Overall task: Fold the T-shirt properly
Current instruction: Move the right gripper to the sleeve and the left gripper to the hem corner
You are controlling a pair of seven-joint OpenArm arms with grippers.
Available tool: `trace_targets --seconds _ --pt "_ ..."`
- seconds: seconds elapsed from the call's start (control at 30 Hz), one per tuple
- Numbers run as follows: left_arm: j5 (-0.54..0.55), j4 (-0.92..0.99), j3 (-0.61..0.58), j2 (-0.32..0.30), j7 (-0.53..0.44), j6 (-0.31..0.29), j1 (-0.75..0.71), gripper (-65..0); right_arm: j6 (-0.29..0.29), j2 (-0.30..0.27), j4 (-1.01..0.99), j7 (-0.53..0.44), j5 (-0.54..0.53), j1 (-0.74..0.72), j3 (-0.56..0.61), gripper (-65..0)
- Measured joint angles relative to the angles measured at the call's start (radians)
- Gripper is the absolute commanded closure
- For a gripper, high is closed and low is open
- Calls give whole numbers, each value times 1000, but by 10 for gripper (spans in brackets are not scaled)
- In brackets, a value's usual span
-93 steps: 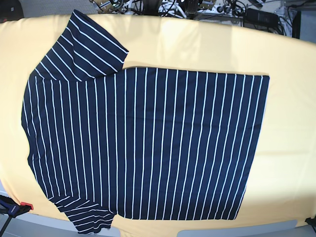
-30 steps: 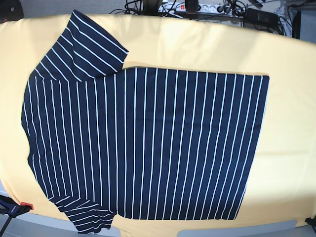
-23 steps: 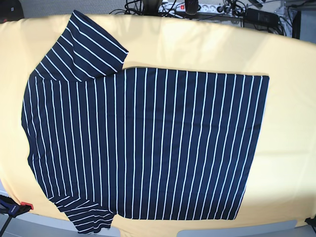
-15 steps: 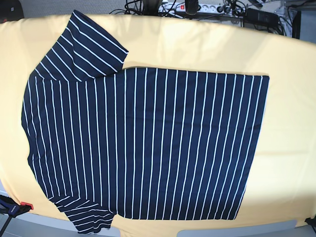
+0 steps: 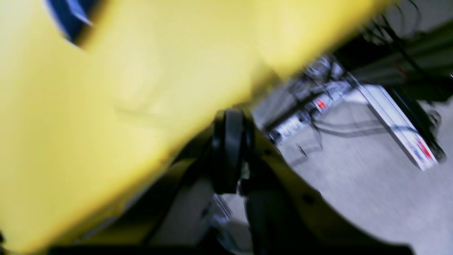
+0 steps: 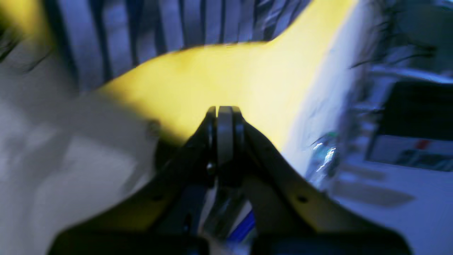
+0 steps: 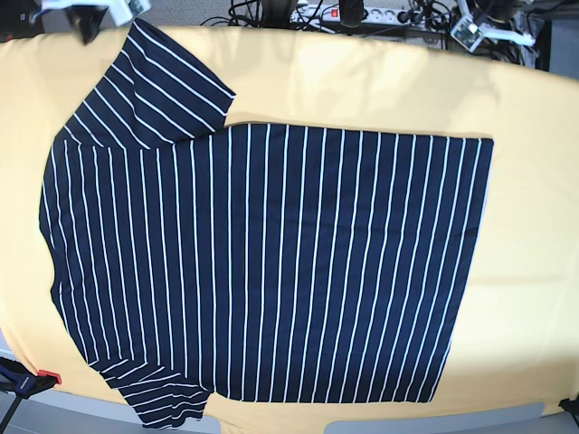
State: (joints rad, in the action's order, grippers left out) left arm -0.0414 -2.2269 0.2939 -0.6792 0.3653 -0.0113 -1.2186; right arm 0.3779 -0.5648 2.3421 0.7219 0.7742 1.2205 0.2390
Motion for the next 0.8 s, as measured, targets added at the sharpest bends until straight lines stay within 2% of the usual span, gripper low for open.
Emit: trace_targets --seconds 0.03,0.13,0.33,0.4,0.5,0.53,0.63,0.67,0.7,0.8 --pt "0 -6 16 0 -3 0 0 0 -18 1 0 -19 -18 -16 -21 0" --pt "0 -9 66 -7 -9 -6 10 0 -118 2 0 -71 -116 -77 -71 0" --pt "-3 32 139 -80 -33 -83 121 0 -221 2 0 -147 -309 -198 -132 0" --pt "-4 68 138 -125 -74 -149 160 0 -243 2 0 -158 -346 -230 -132 0" --pt "-10 148 137 -197 -178 -261 209 0 -270 2 0 -166 -345 -244 -131 0" --pt "-10 179 137 -222 -215 -294 226 -45 -274 2 0 -165 -345 -243 -131 0" --pt "-15 270 135 -291 -326 -399 284 -266 -278 3 0 -166 -345 -241 -130 0" --pt "-17 297 134 -308 -367 -417 304 -333 -277 3 0 -165 -345 -242 -130 0" --pt "-24 323 134 -323 -405 -435 322 -375 -278 5 0 -165 -345 -243 -130 0" --pt "-85 379 130 -367 -479 -456 358 -386 -278 8 0 -165 -345 -242 -130 0"
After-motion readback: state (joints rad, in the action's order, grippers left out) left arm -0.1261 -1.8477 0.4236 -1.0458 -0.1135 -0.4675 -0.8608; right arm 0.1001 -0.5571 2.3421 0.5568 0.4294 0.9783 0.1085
